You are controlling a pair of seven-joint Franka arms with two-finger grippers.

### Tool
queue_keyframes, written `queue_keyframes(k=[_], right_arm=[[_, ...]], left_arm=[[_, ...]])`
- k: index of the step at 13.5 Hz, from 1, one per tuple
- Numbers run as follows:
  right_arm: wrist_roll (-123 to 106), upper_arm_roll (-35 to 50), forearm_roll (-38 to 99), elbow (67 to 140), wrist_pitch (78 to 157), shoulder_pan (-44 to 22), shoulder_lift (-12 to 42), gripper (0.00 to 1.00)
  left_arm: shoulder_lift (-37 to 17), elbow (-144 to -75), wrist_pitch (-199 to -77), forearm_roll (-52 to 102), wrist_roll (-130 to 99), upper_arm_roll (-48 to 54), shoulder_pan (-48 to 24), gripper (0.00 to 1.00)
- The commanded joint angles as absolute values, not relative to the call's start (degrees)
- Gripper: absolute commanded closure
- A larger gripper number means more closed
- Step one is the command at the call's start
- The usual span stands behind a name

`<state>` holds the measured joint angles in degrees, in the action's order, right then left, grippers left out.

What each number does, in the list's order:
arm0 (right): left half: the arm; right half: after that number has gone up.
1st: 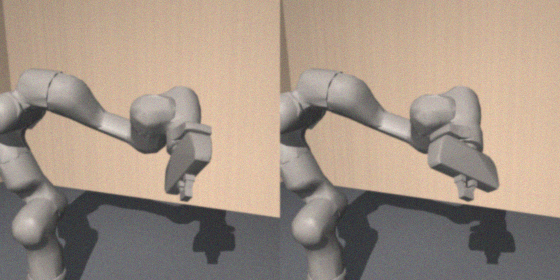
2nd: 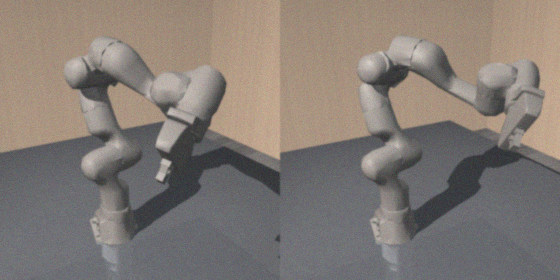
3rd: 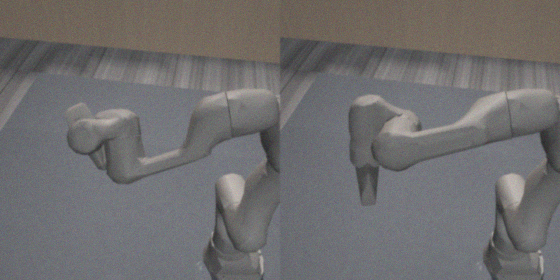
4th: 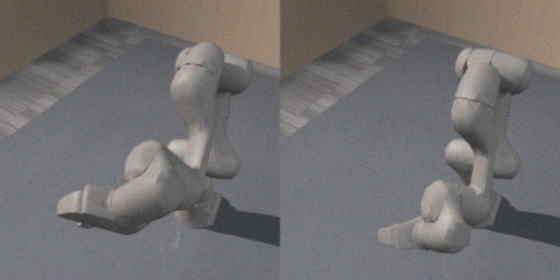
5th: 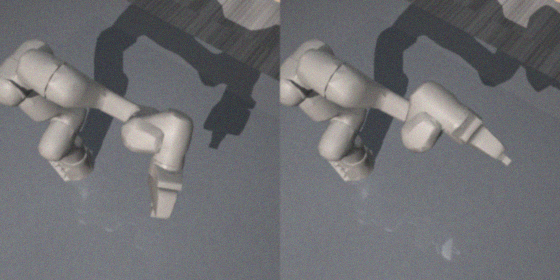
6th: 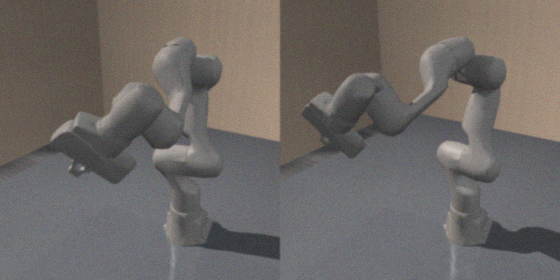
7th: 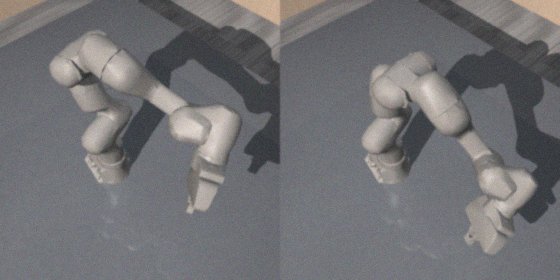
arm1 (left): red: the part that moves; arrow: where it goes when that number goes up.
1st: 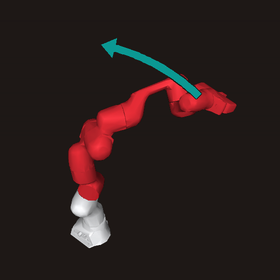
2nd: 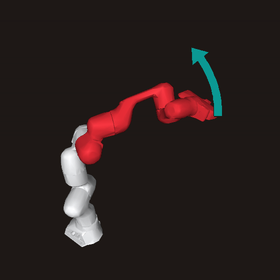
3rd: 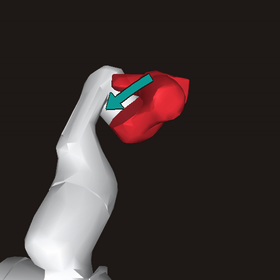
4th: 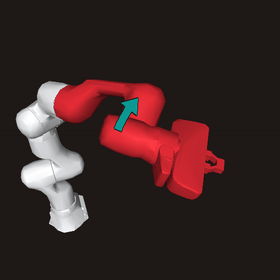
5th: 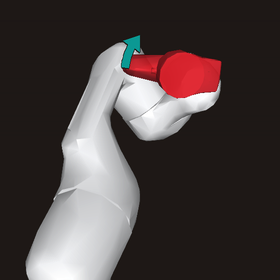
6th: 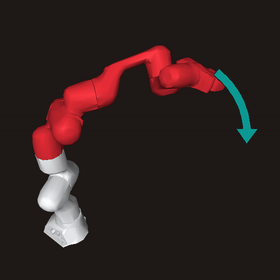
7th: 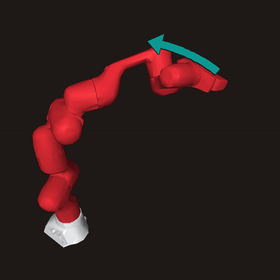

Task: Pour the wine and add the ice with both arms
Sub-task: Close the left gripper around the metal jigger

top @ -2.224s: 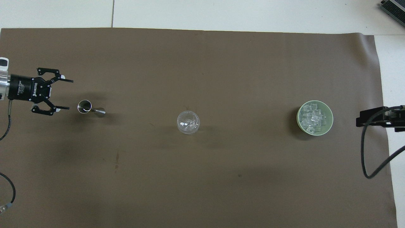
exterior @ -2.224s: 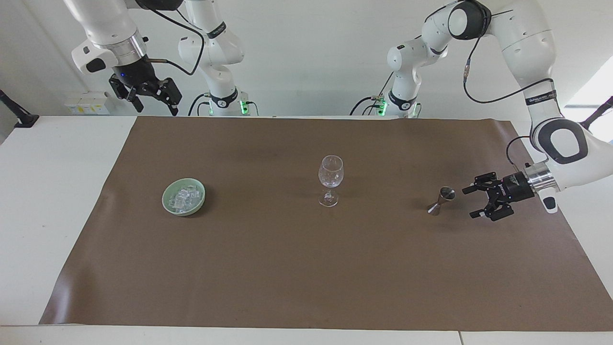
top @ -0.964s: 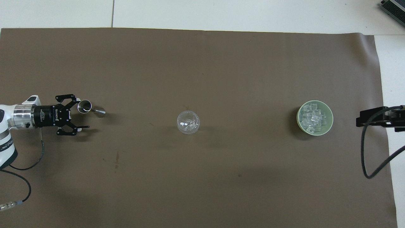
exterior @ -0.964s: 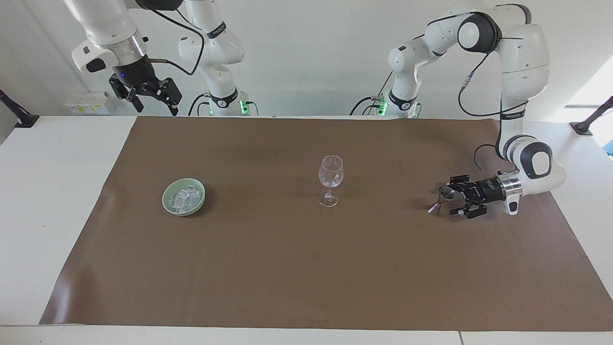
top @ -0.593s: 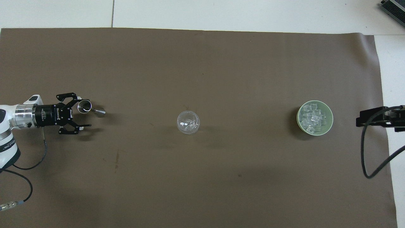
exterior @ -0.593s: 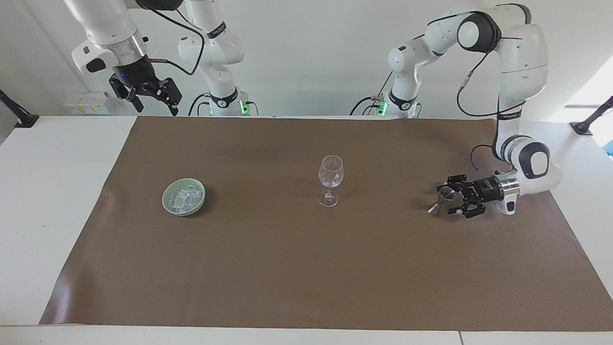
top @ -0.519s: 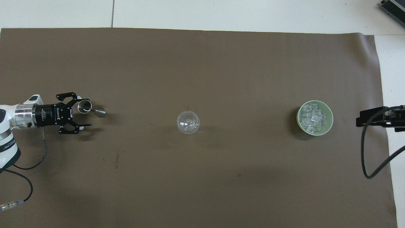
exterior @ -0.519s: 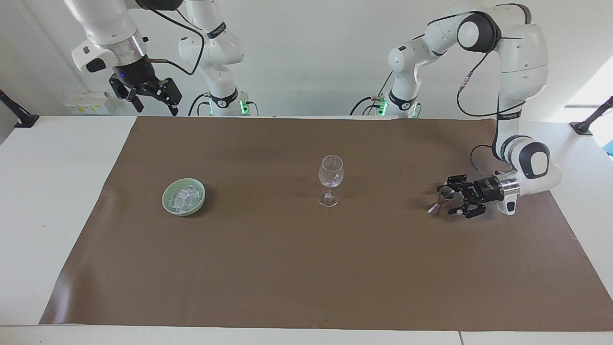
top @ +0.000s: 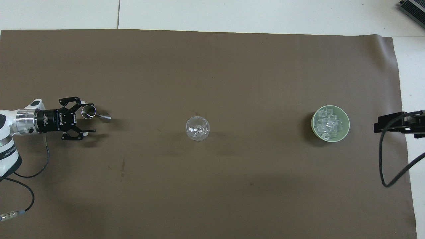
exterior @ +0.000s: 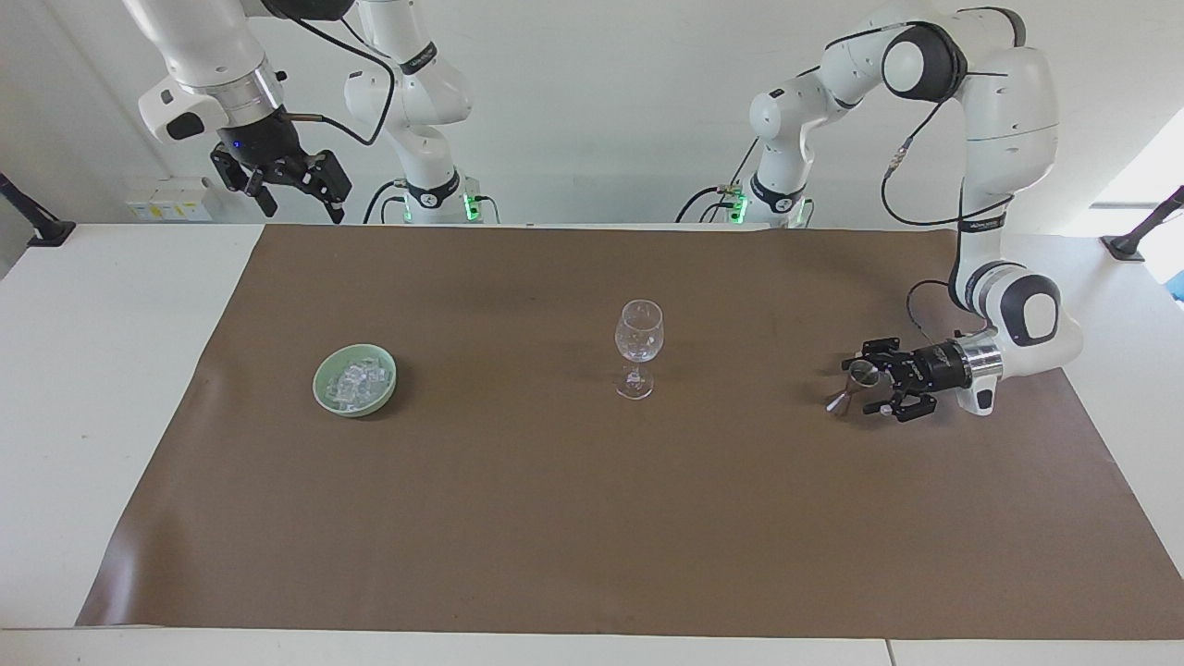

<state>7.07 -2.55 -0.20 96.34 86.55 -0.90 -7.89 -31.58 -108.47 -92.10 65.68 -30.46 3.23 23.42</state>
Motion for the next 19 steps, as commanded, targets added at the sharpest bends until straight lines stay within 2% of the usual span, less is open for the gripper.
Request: queue_keyframes(k=[1, 19], right_arm=[[5.36, -2.55, 0.7, 96.33, 85.69, -0.62, -8.44, 0.0], [5.36, -2.55, 0.7, 96.33, 85.69, -0.62, -8.44, 0.0]], left_arm=[[-29.62, -111.09, -92.9, 66.97, -29.88, 2.72, 22.76, 0.0], [-29.62, -111.71, -93.52, 67.76, -30.5, 2.73, 21.89, 0.0]])
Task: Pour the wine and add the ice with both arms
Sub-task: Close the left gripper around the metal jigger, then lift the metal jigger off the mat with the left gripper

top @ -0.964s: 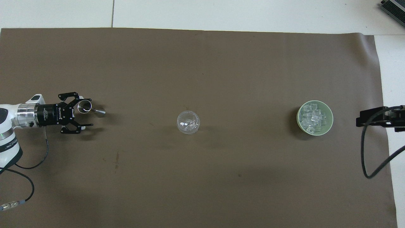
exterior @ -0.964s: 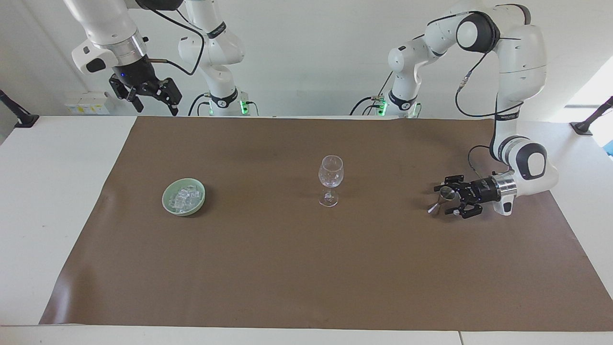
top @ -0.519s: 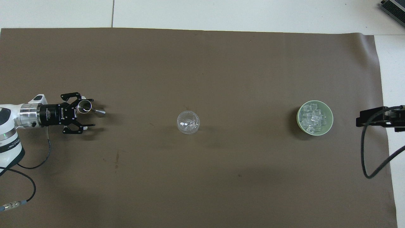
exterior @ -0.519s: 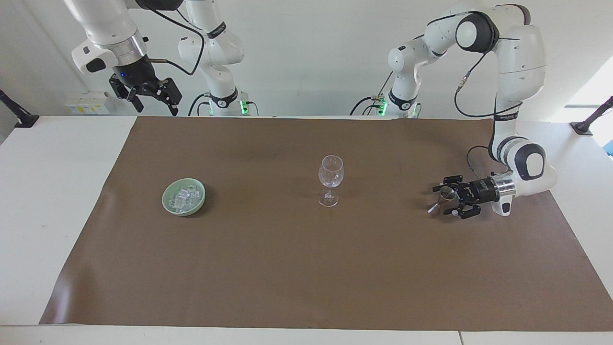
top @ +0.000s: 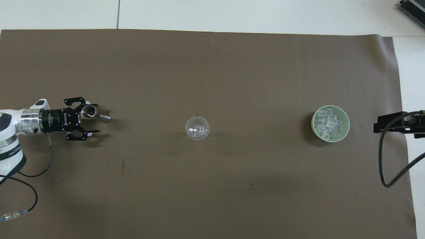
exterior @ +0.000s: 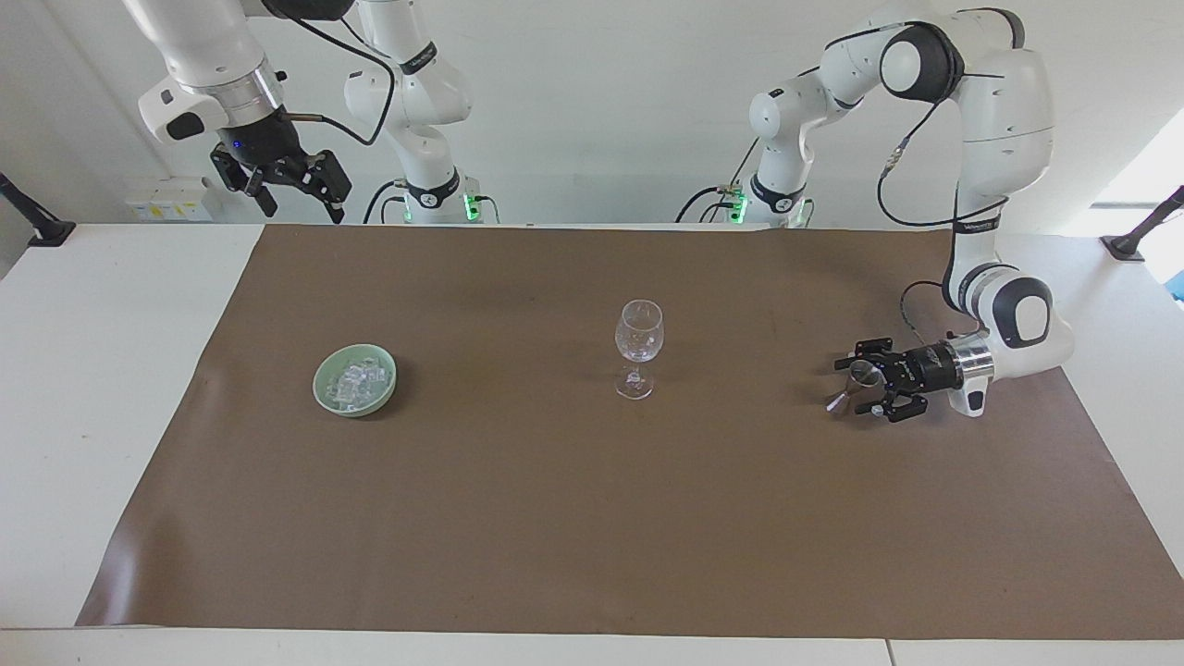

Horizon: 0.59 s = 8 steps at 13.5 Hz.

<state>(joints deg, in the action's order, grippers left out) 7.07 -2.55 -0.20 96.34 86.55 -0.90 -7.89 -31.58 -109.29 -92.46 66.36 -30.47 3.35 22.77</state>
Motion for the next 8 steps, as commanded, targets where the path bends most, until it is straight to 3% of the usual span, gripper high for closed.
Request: queue_keyframes(k=[1, 7, 8], right_arm=[[5.36, -2.55, 0.7, 96.33, 85.69, -0.62, -8.44, 0.0], [5.36, -2.55, 0.7, 96.33, 85.69, -0.62, -8.44, 0.0], [5.36, -2.55, 0.7, 96.33, 85.69, -0.62, -8.44, 0.0]], left_arm=[[-29.62, -111.71, -93.43, 67.76, -30.5, 2.72, 21.88, 0.0], [-29.09, -113.2, -92.73, 67.85, -30.41, 2.81, 21.97, 0.0], [-29.0, -113.38, -92.55, 67.85, -30.32, 2.81, 21.97, 0.11]])
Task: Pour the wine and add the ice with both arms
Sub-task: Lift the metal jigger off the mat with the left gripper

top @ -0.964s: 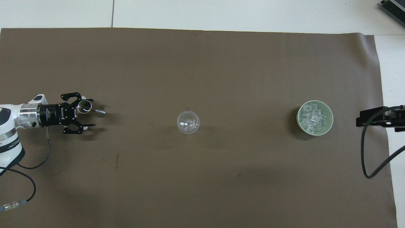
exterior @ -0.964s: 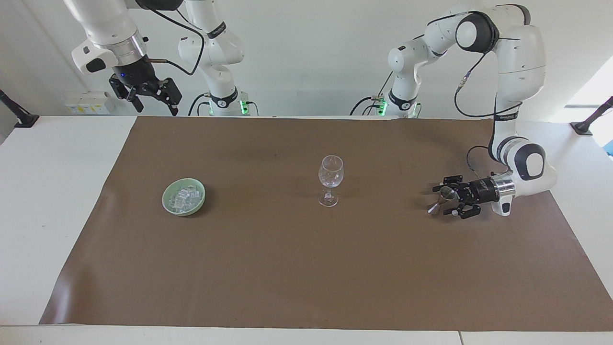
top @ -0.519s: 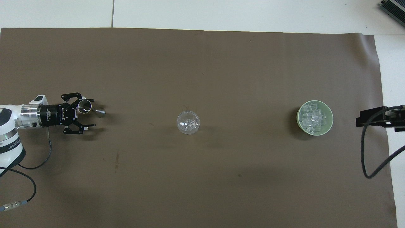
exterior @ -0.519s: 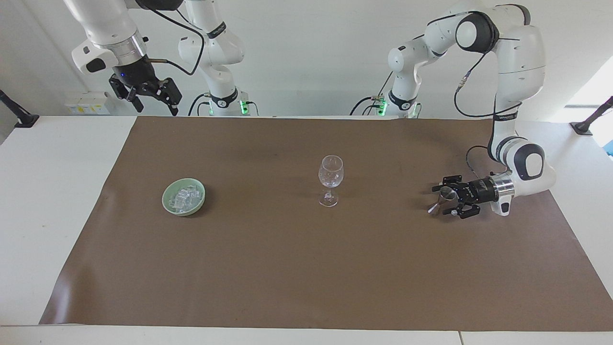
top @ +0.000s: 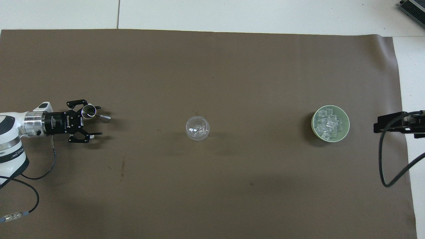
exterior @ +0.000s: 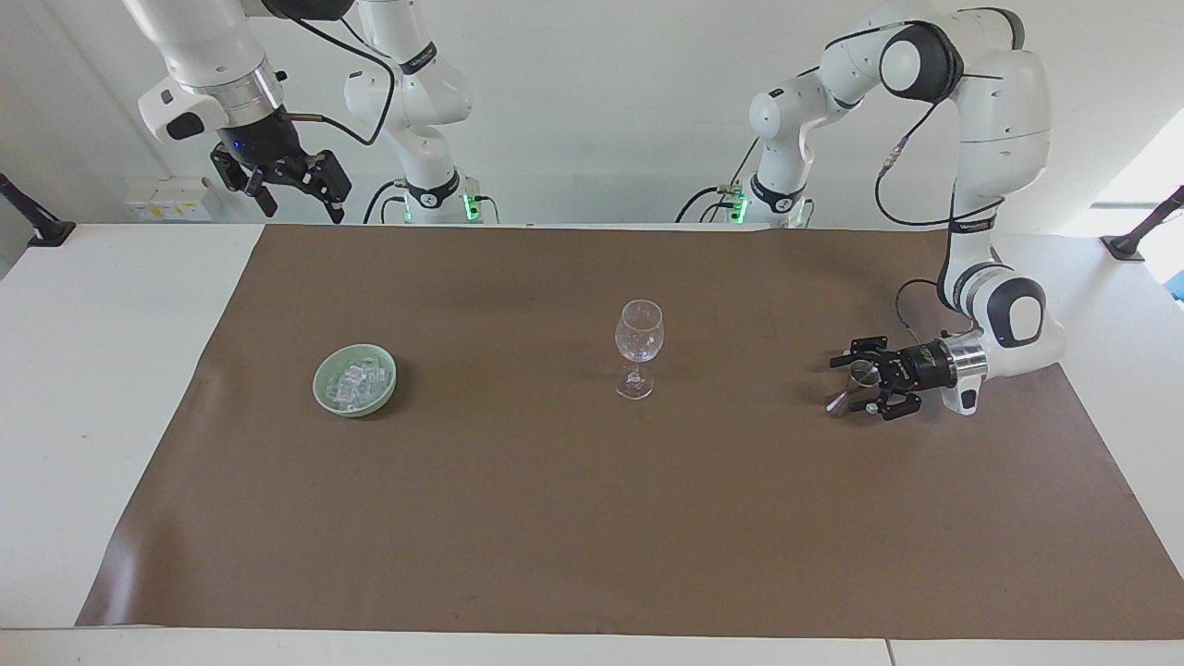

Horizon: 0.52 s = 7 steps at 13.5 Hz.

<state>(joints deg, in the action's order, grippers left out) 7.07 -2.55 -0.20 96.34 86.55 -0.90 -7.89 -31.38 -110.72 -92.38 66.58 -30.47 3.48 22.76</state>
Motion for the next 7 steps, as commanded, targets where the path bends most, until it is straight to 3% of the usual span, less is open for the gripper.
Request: queue_keyframes(k=[1, 2, 4, 7], right_arm=[[5.36, -2.55, 0.7, 96.33, 85.69, -0.62, -8.44, 0.0], [5.36, -2.55, 0.7, 96.33, 85.69, -0.62, -8.44, 0.0], [5.36, -2.55, 0.7, 96.33, 85.69, -0.62, -8.44, 0.0], [5.36, -2.55, 0.7, 96.33, 85.69, -0.62, -8.44, 0.0]], left_arm=[[-28.92, -113.55, -92.29, 67.85, -30.32, 2.81, 21.97, 0.42], [-28.92, -113.64, -91.85, 67.85, -30.32, 2.81, 21.97, 0.65], [-28.83, -113.73, -91.76, 67.85, -30.32, 2.81, 21.97, 0.88], [-28.83, -113.73, -91.32, 67.85, -30.32, 2.81, 21.97, 1.0]])
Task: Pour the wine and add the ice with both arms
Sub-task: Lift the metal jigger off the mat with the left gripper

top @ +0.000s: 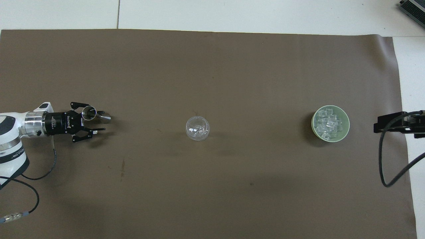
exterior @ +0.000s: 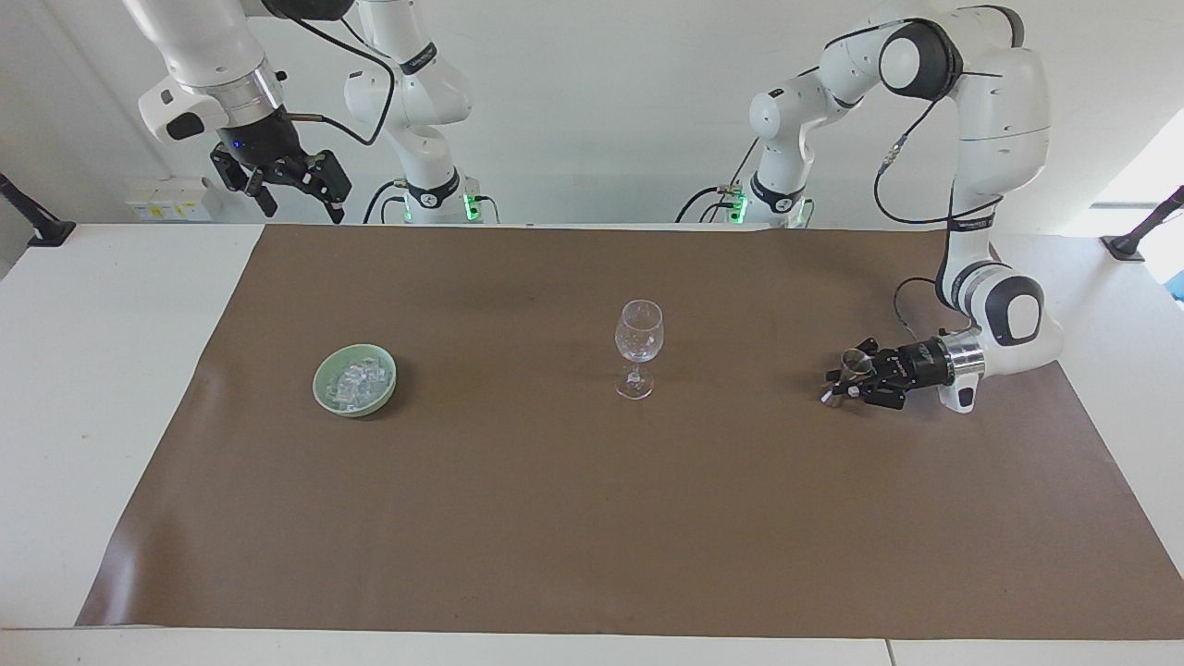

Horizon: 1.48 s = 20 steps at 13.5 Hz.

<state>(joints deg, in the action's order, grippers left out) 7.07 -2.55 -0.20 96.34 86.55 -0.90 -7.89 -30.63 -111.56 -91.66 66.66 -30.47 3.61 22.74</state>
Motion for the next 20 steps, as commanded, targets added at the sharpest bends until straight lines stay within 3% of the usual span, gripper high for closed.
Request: queue_keyframes(k=[1, 20], right_arm=[[5.36, -2.55, 0.7, 96.33, 85.69, -0.62, -8.44, 0.0], [5.36, -2.55, 0.7, 96.33, 85.69, -0.62, -8.44, 0.0]], left_arm=[[-28.83, -113.64, -90.97, 67.85, -30.41, 2.73, 21.97, 1.0], [-27.16, -107.75, -85.78, 67.85, -37.61, 2.9, 21.45, 1.0]])
